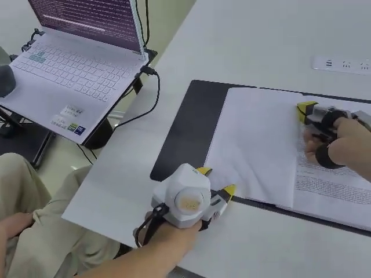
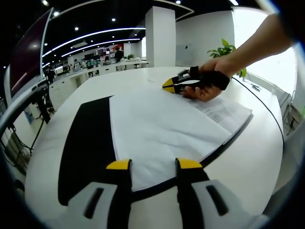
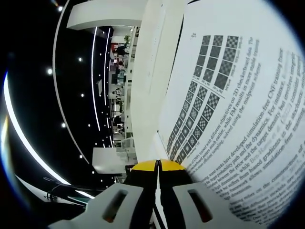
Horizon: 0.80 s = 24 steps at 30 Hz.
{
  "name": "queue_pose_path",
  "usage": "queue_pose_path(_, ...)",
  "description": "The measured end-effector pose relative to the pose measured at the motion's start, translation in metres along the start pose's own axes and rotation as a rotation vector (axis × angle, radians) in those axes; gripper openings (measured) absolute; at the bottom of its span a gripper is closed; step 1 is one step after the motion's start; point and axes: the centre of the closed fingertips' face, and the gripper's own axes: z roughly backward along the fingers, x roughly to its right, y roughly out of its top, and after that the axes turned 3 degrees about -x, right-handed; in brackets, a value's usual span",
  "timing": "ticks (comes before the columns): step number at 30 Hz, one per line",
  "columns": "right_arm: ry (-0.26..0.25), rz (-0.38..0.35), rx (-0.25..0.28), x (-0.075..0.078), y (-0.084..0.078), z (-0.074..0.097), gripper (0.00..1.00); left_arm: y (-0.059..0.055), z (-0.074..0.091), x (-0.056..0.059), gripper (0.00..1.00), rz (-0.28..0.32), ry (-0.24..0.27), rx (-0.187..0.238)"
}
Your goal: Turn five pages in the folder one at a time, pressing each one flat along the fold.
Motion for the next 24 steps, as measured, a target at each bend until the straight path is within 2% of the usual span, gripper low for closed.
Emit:
queue_pose_path(14, -0.007, 0.019, -0.068, 0.006, -0.019, 0.016, 0.00, 0.001, 0.000, 0.000, 0.35, -0.001, -0.004, -0.007)
queue_pose_path(24, 0.001, 0.037, -0.173, 0.011, -0.042, 0.034, 0.00, 0.000, -0.001, -0.001, 0.35, -0.004, -0.010, -0.011)
